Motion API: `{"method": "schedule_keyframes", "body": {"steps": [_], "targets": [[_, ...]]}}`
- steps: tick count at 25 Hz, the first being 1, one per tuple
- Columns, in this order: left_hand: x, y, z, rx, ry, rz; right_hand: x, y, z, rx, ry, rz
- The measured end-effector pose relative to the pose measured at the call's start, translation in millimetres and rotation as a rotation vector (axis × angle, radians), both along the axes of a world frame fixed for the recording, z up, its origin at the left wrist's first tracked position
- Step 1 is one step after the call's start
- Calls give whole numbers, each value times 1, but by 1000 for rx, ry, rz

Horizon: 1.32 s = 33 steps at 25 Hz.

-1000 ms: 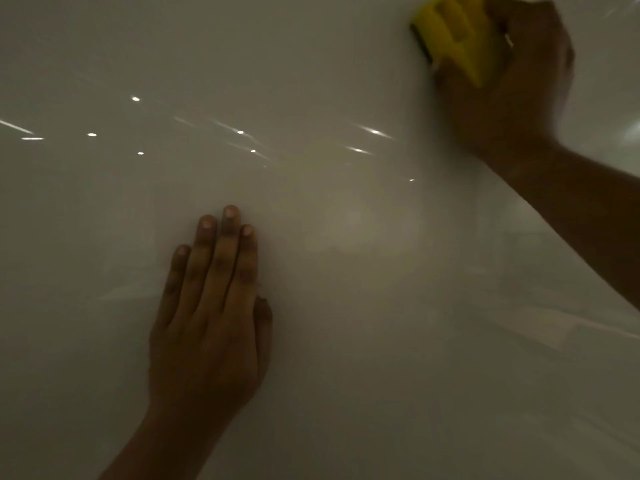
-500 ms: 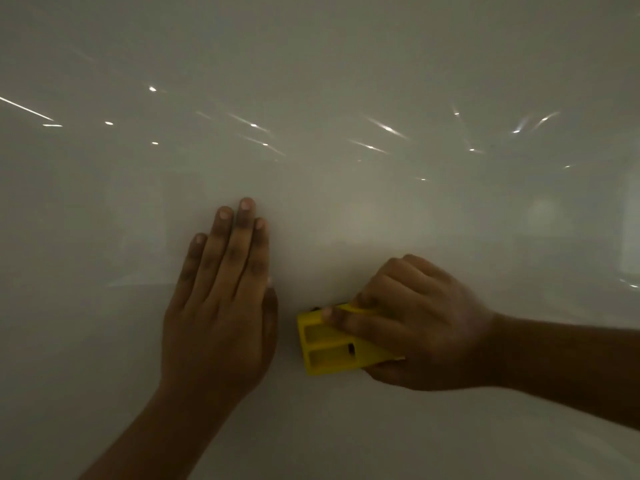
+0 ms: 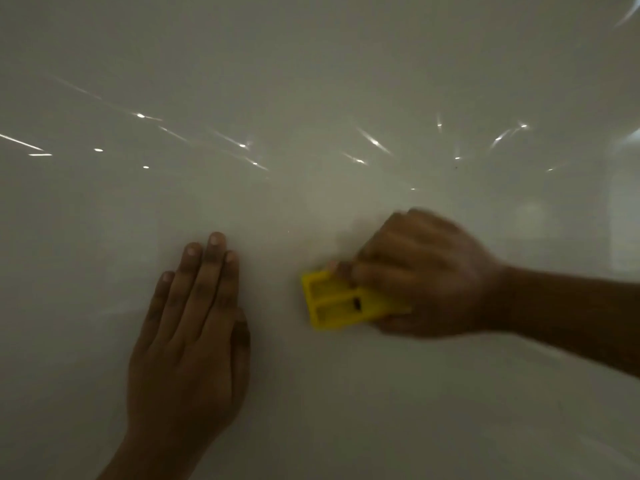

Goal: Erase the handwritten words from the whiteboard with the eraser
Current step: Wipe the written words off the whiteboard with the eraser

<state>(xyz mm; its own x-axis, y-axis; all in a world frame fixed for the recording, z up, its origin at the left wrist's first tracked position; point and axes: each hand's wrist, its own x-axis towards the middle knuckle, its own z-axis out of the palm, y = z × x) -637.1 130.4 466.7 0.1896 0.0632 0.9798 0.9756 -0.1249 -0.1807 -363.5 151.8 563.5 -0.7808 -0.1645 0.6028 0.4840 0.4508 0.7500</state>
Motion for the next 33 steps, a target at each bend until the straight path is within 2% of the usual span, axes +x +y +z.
{"method": "schedule_keyframes", "body": {"steps": [1, 3, 4, 5, 6, 7, 9, 11, 12, 13, 15, 16, 17, 18, 20, 21, 23, 25, 26, 27, 28, 29, 31, 33], "targets": [[0, 0, 1, 2, 2, 0, 12, 4, 21, 30, 110, -27], [-1, 2, 0, 14, 1, 5, 38, 11, 69, 61, 540, -85], [-1, 2, 0, 24, -5, 5, 47, 15, 80, 37, 725, -91], [0, 2, 0, 31, -13, 2, 51, 20, 76, 7, 829, -62], [1, 2, 0, 30, -18, 0, 50, 21, 57, 6, 822, -17], [2, 2, 1, 23, -19, -2, 47, 19, 25, -3, 718, 9], [1, 1, 2, 0, -22, -10, 44, 14, -50, -50, 371, 3], [1, -1, 1, -15, -30, -15, 63, 9, -82, -116, 96, -99], [2, -1, 1, -12, -31, -15, 79, 13, -75, -101, 68, -204], [3, -2, 0, -7, -31, -14, 95, 21, -57, -57, 191, -328], [3, -1, 0, -7, -24, -11, 129, 37, -17, -19, 743, -501], [3, 0, 0, -12, -20, -13, 143, 42, -5, -77, 1022, -468], [3, 0, 1, -18, -19, -16, 148, 43, -5, -147, 1257, -338], [3, 0, 0, -21, -21, -16, 147, 42, -16, -188, 1383, -208], [4, 1, 0, -6, -31, -2, 127, 38, -64, -208, 1346, -175], [5, 1, -1, 0, -33, 5, 110, 32, -91, -259, 1215, -192], [5, 1, -1, 0, -32, 0, 67, 7, -142, -389, 831, -231], [3, 2, 0, -10, -33, -30, 39, -6, -176, -326, 436, -158], [2, 2, -1, -12, -34, -40, 34, -4, -179, -273, 337, -162], [3, 2, -2, -13, -38, -45, 35, 0, -167, -269, 342, -219], [4, 2, -2, -9, -39, -41, 38, 7, -144, -264, 458, -321], [4, 2, -2, -3, -37, -27, 40, 15, -114, -208, 669, -383], [6, 2, 0, 13, -28, 5, 37, 14, -33, -104, 1033, -240], [4, 2, 1, 7, -17, 10, 19, 10, 35, -65, 1118, -109]]}}
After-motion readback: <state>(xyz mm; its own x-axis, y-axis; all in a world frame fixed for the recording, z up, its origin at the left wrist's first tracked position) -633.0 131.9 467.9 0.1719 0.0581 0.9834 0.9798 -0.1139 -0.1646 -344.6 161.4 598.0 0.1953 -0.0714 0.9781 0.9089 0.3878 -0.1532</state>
